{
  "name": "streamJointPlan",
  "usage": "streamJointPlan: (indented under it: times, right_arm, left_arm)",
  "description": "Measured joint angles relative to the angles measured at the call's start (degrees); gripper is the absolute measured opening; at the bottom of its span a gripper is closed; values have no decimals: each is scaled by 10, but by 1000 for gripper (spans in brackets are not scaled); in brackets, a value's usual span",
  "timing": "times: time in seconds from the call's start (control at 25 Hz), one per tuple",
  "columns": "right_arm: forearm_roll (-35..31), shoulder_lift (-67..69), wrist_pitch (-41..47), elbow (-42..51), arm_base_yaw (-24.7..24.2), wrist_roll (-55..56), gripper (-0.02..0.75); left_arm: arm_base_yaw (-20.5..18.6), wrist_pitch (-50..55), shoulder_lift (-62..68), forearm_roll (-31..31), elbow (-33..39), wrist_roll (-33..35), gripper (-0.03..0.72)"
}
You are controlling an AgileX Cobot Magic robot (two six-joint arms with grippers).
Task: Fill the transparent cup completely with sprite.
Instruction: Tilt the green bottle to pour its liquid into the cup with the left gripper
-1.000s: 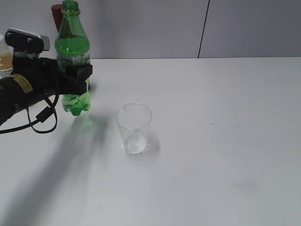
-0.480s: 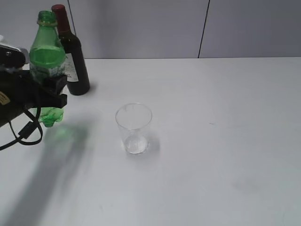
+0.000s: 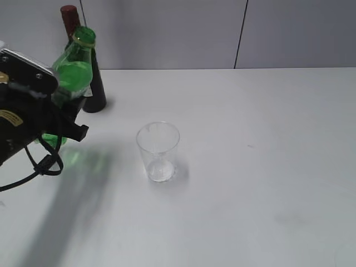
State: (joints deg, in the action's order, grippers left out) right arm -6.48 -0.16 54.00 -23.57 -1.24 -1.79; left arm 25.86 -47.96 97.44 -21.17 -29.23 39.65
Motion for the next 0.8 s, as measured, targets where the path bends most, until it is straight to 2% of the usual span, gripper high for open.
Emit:
streamJointPlan:
  times: [0.12, 0.36, 0.6, 0.8]
  right_arm:
    - [0, 0, 0, 0, 0, 0, 564]
    - [0, 0, 0, 0, 0, 0, 564]
    - [0, 0, 0, 0, 0, 0, 564]
    - [0, 0, 0, 0, 0, 0, 564]
  left_arm:
    - [12, 1, 0, -20, 0, 59, 421]
    - [30, 1, 0, -35, 0, 137, 421]
    - [32, 1, 0, -59, 0, 233, 419]
    - [32, -6, 0, -61, 0, 277, 419]
